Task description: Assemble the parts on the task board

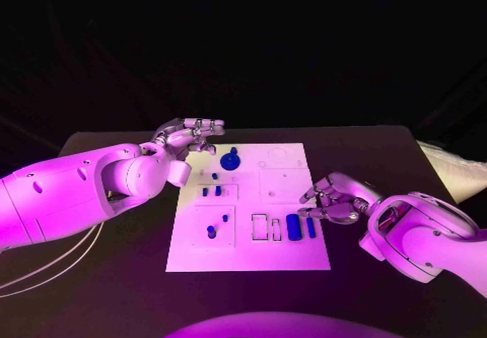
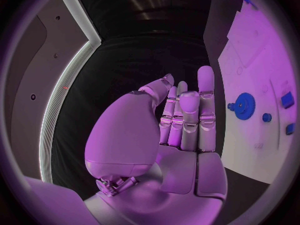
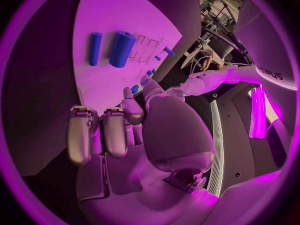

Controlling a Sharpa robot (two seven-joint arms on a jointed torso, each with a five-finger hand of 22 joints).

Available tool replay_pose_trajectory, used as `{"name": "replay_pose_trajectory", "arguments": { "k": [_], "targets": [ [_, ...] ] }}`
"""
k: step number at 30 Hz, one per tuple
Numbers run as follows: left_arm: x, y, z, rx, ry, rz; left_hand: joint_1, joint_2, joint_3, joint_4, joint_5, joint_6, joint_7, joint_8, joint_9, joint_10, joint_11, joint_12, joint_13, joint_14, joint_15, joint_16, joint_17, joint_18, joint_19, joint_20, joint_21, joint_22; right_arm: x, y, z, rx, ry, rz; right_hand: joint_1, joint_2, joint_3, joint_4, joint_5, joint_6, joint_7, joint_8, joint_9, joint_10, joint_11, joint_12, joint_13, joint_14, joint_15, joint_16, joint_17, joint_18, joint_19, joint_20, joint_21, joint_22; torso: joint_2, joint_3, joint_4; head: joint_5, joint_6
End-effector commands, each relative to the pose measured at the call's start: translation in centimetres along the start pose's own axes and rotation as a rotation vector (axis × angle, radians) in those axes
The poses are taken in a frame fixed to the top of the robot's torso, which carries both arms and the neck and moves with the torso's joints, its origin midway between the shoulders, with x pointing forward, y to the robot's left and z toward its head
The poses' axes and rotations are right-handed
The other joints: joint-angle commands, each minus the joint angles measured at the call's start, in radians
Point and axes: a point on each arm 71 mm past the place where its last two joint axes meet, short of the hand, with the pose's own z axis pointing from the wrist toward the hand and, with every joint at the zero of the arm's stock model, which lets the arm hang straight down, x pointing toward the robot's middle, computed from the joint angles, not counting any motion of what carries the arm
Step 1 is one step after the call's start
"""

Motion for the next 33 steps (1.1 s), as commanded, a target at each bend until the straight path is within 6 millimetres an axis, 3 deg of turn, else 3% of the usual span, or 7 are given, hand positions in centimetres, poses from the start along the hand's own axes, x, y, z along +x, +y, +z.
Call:
{"name": "replay_pose_trajectory", "arguments": {
  "k": [1,12,15,20,27,33],
  "targets": [
    [0.3,0.2,0.0,0.003,0.021,-0.004,-0.001,0.005,-0.003,-0.001,-0.001,-0.008,0.002,0.003,0.000,-0.007,0.001,0.004,0.000,-0.006,-0.001,-0.005,-0.001,0.012,-0.005,0.002,-0.006,-0.001,0.3,-0.7,-0.3,0.086,0.040,-0.081,-0.014,0.002,-0.022,0.015,0.008,-0.013,-0.001,0.010,0.001,0.020,0.000,0.047,0.065,0.061,0.004,0.026,0.040,-0.019,0.003,0.003,0.006,0.009,-0.004,0.0014,-0.0082,-0.005,-0.001],
    [0.2,0.5,0.0,-0.007,0.025,-0.007,-0.002,0.005,-0.004,-0.001,-0.002,-0.008,0.002,0.003,0.000,-0.007,0.001,0.005,0.000,-0.007,-0.001,-0.005,-0.003,0.012,-0.005,0.002,-0.006,-0.001,1.8,-0.8,0.3,0.139,0.090,-0.139,-0.040,0.010,-0.087,0.076,0.074,-0.011,-0.008,0.047,0.006,0.032,-0.004,0.089,0.138,0.066,0.001,0.055,0.082,-0.025,0.017,0.003,0.020,0.037,-0.003,0.0005,-0.0026,-0.002,-0.006],
    [0.2,0.5,-0.1,-0.008,0.026,-0.008,-0.002,0.005,-0.005,-0.001,-0.002,-0.008,0.002,0.003,0.000,-0.007,0.001,0.005,0.000,-0.007,-0.001,-0.005,-0.002,0.012,-0.005,0.002,-0.006,-0.001,2.1,-0.6,0.5,0.143,0.094,-0.141,-0.042,0.010,-0.098,0.084,0.080,-0.013,-0.008,0.050,0.006,0.033,-0.004,0.091,0.144,0.066,0.001,0.057,0.085,-0.025,0.018,0.003,0.021,0.040,-0.003,-0.0005,-0.0065,0.004,-0.004],
    [0.2,0.5,-0.1,-0.009,0.025,-0.008,-0.003,0.005,-0.005,0.000,-0.002,-0.008,0.002,0.004,0.000,-0.007,0.001,0.006,0.000,-0.007,0.000,-0.005,-0.002,0.011,-0.005,0.002,-0.007,-0.001,2.7,-0.5,0.9,0.147,0.099,-0.148,-0.045,0.010,-0.116,0.097,0.084,-0.013,-0.009,0.058,0.007,0.034,-0.005,0.093,0.152,0.067,0.001,0.059,0.089,-0.025,0.019,0.002,0.022,0.041,-0.003,0.0004,-0.0069,0.009,-0.006],
    [0.1,0.5,-0.2,-0.009,0.026,-0.008,-0.009,0.005,-0.010,0.002,-0.002,-0.009,0.002,0.004,0.000,-0.009,0.001,0.008,0.000,-0.008,0.000,-0.004,-0.003,0.011,-0.005,0.003,-0.008,-0.002,3.8,-0.3,1.5,0.148,0.119,-0.172,-0.065,0.017,-0.156,0.141,0.089,-0.018,-0.010,0.073,0.008,0.033,-0.006,0.089,0.160,0.066,0.000,0.058,0.089,-0.026,0.019,0.002,0.023,0.042,-0.003,-0.0008,-0.0008,-0.006,-0.007],
    [0.1,0.5,-0.2,-0.010,0.025,-0.008,-0.011,0.004,-0.012,0.003,-0.002,-0.009,0.002,0.005,0.000,-0.010,0.002,0.009,0.000,-0.008,0.000,-0.004,-0.003,0.011,-0.005,0.003,-0.009,-0.002,4.6,-0.2,1.9,0.150,0.135,-0.199,-0.065,0.020,-0.170,0.149,0.075,-0.016,-0.012,0.080,0.009,0.032,-0.006,0.086,0.161,0.065,0.000,0.057,0.088,-0.026,0.019,0.002,0.023,0.043,-0.001,-0.0012,0.0026,-0.008,-0.009]
  ]
}}
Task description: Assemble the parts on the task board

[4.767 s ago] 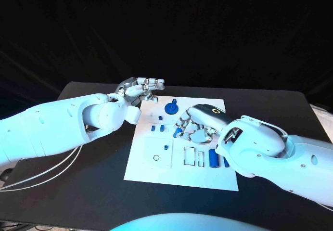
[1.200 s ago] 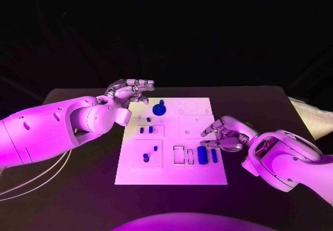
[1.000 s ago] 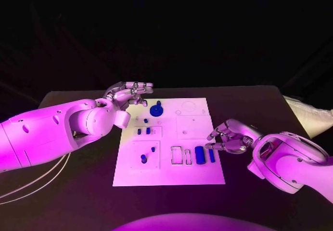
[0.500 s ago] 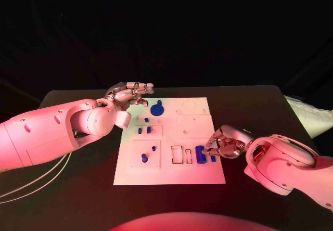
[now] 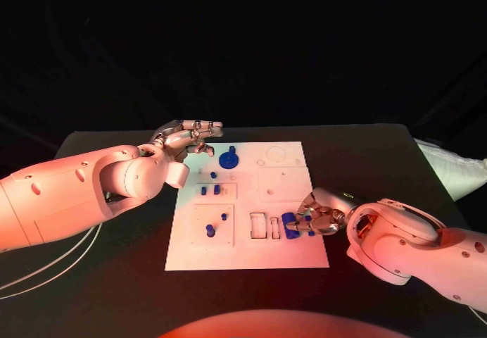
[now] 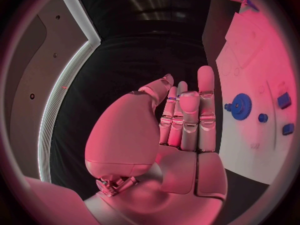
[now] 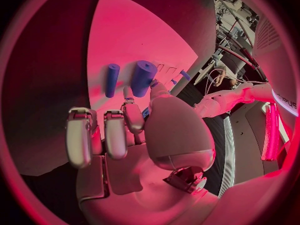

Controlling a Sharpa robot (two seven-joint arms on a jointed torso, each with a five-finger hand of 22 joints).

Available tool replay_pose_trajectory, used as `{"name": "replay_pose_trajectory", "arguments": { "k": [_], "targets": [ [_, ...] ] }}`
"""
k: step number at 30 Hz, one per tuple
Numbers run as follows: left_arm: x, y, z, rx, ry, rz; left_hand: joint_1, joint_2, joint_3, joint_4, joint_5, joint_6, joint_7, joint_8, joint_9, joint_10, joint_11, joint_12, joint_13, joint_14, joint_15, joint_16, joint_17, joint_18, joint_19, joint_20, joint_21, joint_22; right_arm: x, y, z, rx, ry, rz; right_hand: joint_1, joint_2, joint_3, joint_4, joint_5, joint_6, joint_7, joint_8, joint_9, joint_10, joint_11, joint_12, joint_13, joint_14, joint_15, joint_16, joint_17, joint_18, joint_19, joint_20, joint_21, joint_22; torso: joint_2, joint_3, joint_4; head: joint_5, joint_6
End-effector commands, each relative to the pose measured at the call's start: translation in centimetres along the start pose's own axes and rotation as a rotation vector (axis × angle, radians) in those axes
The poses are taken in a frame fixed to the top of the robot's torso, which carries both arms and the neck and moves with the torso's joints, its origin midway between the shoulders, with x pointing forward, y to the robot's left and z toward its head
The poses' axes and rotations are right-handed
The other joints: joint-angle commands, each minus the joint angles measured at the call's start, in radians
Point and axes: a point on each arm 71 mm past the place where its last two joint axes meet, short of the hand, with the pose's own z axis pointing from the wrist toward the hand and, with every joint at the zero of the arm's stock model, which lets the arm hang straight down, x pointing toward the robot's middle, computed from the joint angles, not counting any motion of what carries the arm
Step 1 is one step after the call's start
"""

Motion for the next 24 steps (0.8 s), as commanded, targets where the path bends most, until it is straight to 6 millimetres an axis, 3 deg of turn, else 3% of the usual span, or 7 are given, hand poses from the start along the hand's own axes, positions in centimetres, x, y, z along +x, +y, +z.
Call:
{"name": "replay_pose_trajectory", "arguments": {
  "k": [1,6,13,24],
  "targets": [
    [0.26,-0.06,-0.01,0.004,0.023,-0.003,-0.007,0.000,-0.005,0.002,-0.002,-0.006,-0.002,0.005,0.000,-0.006,-0.002,0.003,0.000,-0.008,0.000,-0.004,-0.001,0.011,-0.005,0.003,-0.004,-0.001,0.47,0.09,0.19,0.015,0.016,-0.059,-0.009,0.003,-0.008,0.001,-0.008,-0.002,-0.008,0.003,0.001,0.000,-0.006,-0.006,0.002,0.065,0.000,0.003,0.067,-0.011,0.005,0.002,0.004,0.044,0.002,0.0000,0.0040,-0.003,-0.002],
    [0.27,-0.05,-0.03,0.003,0.025,-0.004,-0.007,0.000,-0.005,0.002,-0.002,-0.006,-0.002,0.005,0.000,-0.006,-0.002,0.003,0.000,-0.008,0.000,-0.004,-0.001,0.011,-0.005,0.003,-0.004,-0.001,1.02,0.26,0.50,0.022,0.027,-0.078,0.005,0.012,-0.016,0.000,-0.021,0.002,-0.010,0.013,0.003,0.000,-0.008,-0.010,0.003,0.065,-0.001,0.002,0.066,-0.011,0.006,0.001,0.004,0.045,0.002,-0.0013,0.0069,-0.003,-0.005],
    [0.22,-0.05,-0.06,0.001,0.025,-0.004,-0.010,0.000,-0.009,0.004,-0.002,-0.007,-0.002,0.005,0.000,-0.008,-0.002,0.005,0.000,-0.009,0.001,-0.004,-0.004,0.011,-0.005,0.003,-0.006,-0.002,1.08,0.04,0.53,0.046,0.005,-0.057,0.062,0.065,-0.002,-0.013,-0.036,0.016,-0.015,0.030,0.007,-0.001,-0.013,-0.018,0.005,0.065,-0.005,0.002,0.068,-0.014,0.014,-0.003,0.011,0.061,0.002,-0.0031,0.0099,-0.004,-0.006],
    [0.21,-0.05,-0.09,0.000,0.026,-0.004,-0.010,0.000,-0.009,0.004,-0.002,-0.007,-0.002,0.005,0.000,-0.008,-0.002,0.005,0.000,-0.009,0.001,-0.004,-0.004,0.011,-0.005,0.003,-0.006,-0.002,0.57,0.43,-0.16,0.020,-0.064,0.067,0.081,0.092,-0.010,-0.010,0.022,0.038,-0.024,0.044,0.015,0.003,-0.021,-0.025,0.010,0.066,-0.012,0.003,0.071,-0.017,0.021,-0.009,0.017,0.072,0.003,-0.0043,0.0165,-0.007,-0.003]
  ]
}}
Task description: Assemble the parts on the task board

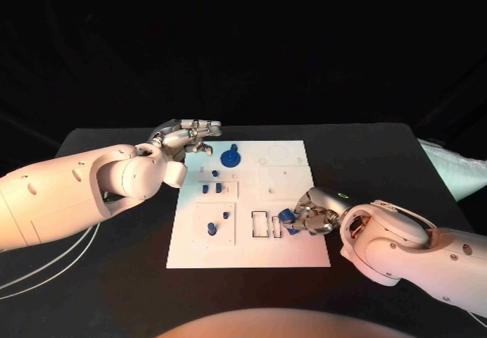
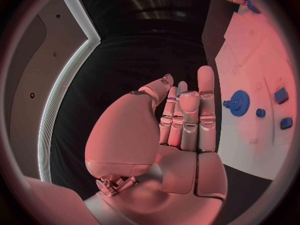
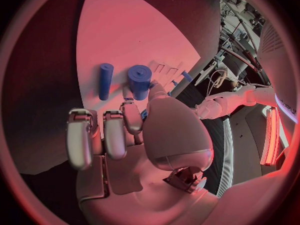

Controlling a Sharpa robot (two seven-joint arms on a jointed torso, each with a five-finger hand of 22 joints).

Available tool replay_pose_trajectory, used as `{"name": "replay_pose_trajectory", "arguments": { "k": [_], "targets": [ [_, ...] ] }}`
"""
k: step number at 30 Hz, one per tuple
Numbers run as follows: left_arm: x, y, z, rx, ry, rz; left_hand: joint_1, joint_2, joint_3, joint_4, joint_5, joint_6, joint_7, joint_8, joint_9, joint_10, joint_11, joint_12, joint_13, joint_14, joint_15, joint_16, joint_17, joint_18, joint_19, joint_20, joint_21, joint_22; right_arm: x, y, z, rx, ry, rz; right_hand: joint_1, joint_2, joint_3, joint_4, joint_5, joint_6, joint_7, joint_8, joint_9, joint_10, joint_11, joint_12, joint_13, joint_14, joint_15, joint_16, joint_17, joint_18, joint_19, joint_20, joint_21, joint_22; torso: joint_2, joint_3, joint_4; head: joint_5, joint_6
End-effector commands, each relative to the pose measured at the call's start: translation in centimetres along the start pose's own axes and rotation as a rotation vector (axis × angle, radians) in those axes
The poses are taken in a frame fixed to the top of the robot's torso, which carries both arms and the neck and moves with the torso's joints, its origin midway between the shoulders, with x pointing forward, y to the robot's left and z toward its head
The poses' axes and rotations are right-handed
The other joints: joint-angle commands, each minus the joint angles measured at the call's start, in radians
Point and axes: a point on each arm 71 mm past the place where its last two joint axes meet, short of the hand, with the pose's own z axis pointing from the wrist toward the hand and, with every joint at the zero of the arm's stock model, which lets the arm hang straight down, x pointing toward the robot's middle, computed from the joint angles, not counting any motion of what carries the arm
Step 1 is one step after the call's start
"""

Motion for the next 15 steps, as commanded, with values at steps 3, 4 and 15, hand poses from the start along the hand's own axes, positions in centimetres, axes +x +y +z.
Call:
{"name": "replay_pose_trajectory", "arguments": {
  "k": [3,4,15],
  "targets": [
    [0.3,-0.1,0.0,0.004,0.024,-0.003,-0.010,0.000,-0.006,0.001,-0.002,-0.007,-0.002,0.005,0.000,-0.008,-0.002,0.005,0.000,-0.009,0.001,-0.004,-0.001,0.011,-0.005,0.003,-0.006,-0.001,-0.3,0.3,-0.7,-0.006,-0.058,0.126,0.011,0.021,-0.011,0.002,0.036,0.011,-0.005,0.006,0.008,0.003,-0.013,-0.007,0.000,0.069,-0.009,0.004,0.073,-0.017,0.007,-0.004,0.005,0.072,0.000,-0.0018,0.0050,-0.005,0.004],
    [0.3,-0.1,0.0,0.004,0.024,-0.003,-0.011,0.000,-0.007,0.001,-0.002,-0.007,-0.002,0.006,0.000,-0.009,-0.002,0.005,0.000,-0.009,0.001,-0.004,-0.001,0.011,-0.005,0.003,-0.006,-0.001,-0.4,0.4,-0.8,-0.006,-0.059,0.143,0.015,0.020,-0.013,0.000,0.040,0.010,-0.005,0.005,0.009,0.004,-0.014,-0.006,0.002,0.070,-0.010,0.007,0.077,-0.016,0.006,-0.004,0.004,0.071,0.000,-0.0017,0.0058,-0.005,0.004],
    [0.3,-0.1,0.0,0.004,0.024,-0.003,-0.011,0.000,-0.008,0.001,-0.002,-0.007,-0.002,0.006,0.000,-0.010,-0.002,0.006,0.000,-0.009,0.001,-0.004,-0.001,0.011,-0.005,0.003,-0.006,-0.001,-0.2,1.3,-0.9,-0.004,-0.023,0.234,0.018,0.020,-0.019,0.001,0.049,0.006,-0.003,0.003,0.009,0.004,-0.013,-0.010,0.002,0.071,-0.010,0.008,0.080,-0.016,0.006,-0.005,0.003,0.069,0.002,-0.0033,0.0121,-0.005,0.006]
  ]
}}
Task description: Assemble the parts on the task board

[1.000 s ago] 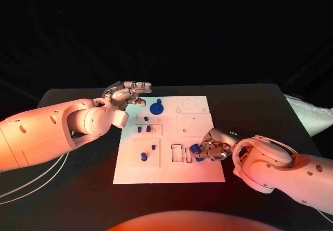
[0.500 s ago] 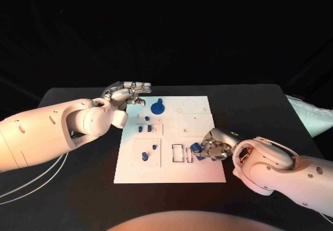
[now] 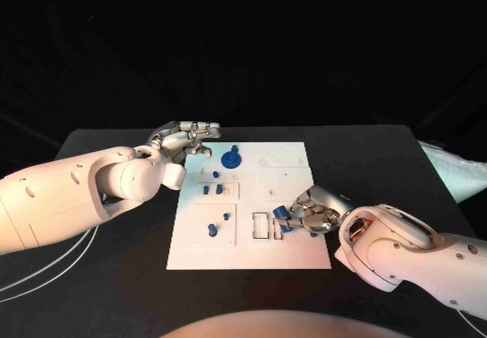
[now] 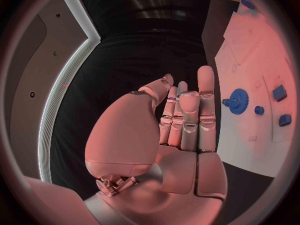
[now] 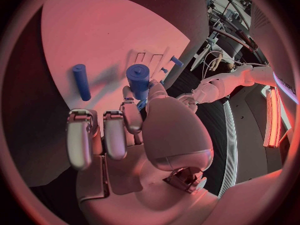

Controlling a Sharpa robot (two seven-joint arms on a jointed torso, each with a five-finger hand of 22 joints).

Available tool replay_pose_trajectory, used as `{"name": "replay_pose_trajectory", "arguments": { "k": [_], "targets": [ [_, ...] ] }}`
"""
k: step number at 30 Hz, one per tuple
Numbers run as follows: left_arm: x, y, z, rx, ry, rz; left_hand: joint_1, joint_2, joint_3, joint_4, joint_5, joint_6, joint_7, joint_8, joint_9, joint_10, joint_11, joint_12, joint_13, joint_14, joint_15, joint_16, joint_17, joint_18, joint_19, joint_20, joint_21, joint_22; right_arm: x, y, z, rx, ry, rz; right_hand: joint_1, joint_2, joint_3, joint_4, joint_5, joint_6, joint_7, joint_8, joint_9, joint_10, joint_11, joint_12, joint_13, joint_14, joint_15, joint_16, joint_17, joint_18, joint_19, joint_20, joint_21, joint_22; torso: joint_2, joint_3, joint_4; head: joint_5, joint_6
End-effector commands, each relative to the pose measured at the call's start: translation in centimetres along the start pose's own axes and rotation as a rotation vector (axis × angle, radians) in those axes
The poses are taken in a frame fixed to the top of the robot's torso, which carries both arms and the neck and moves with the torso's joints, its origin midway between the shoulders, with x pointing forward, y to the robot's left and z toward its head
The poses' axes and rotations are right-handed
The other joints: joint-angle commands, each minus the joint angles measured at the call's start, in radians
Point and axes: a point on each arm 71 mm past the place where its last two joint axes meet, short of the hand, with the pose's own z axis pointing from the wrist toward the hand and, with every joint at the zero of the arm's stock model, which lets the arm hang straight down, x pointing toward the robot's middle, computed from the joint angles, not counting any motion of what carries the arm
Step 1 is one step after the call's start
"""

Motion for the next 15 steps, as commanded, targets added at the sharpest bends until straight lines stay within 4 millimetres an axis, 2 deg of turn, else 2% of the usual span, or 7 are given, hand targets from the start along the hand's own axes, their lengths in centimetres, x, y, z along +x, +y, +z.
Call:
{"name": "replay_pose_trajectory", "arguments": {
  "k": [1,5,9,15],
  "targets": [
    [0.3,-0.1,0.0,0.006,0.022,-0.003,-0.011,0.000,-0.008,0.001,-0.002,-0.007,-0.002,0.006,0.000,-0.006,0.002,0.006,0.000,-0.009,0.001,-0.004,-0.001,0.011,-0.005,0.003,-0.006,-0.001,0.3,0.4,0.1,-0.003,0.016,0.056,0.013,0.018,-0.008,0.006,0.007,0.004,-0.001,-0.002,0.000,0.007,-0.009,-0.006,-0.001,0.068,-0.007,0.005,0.081,-0.016,0.003,-0.002,0.003,0.070,0.001,-0.0006,0.0033,0.001,-0.001],
    [0.3,-0.1,0.0,0.006,0.024,-0.003,-0.011,0.000,-0.008,0.001,-0.002,-0.007,-0.002,0.006,0.000,-0.006,0.002,0.006,0.000,-0.009,0.001,-0.004,-0.001,0.011,-0.005,0.003,-0.006,-0.001,1.0,1.0,0.3,-0.008,0.065,0.047,0.001,0.021,-0.018,0.014,0.009,0.009,-0.002,0.000,0.003,0.008,-0.009,-0.009,-0.001,0.068,-0.007,0.004,0.080,-0.016,0.003,-0.002,0.003,0.070,0.002,-0.0019,0.0061,-0.001,0.000],
    [0.4,-0.1,0.0,0.005,0.026,-0.003,-0.011,0.000,-0.008,0.001,-0.002,-0.007,-0.002,0.006,0.000,-0.006,0.002,0.006,0.000,-0.009,0.001,-0.004,-0.001,0.011,-0.005,0.003,-0.006,-0.001,1.5,1.4,0.6,-0.006,0.105,0.033,-0.030,0.035,-0.039,0.019,-0.041,0.021,-0.007,0.002,0.008,0.004,-0.013,-0.027,-0.014,0.068,-0.009,0.003,0.079,-0.016,0.003,-0.003,0.001,0.068,0.002,-0.0020,0.0082,0.000,-0.002],
    [0.4,-0.1,0.0,0.005,0.025,-0.003,-0.010,0.001,-0.009,0.001,-0.002,-0.008,-0.002,0.006,0.000,-0.008,0.002,0.006,0.000,-0.010,0.001,-0.003,-0.001,0.011,-0.005,0.004,-0.007,-0.001,1.9,1.8,0.9,0.000,0.123,0.023,-0.040,0.043,-0.049,0.019,-0.051,0.033,-0.011,0.006,0.013,0.005,-0.016,-0.034,-0.016,0.067,-0.012,0.002,0.079,-0.016,0.003,-0.005,0.000,0.067,0.002,-0.0026,0.0091,0.001,-0.002]
  ]
}}
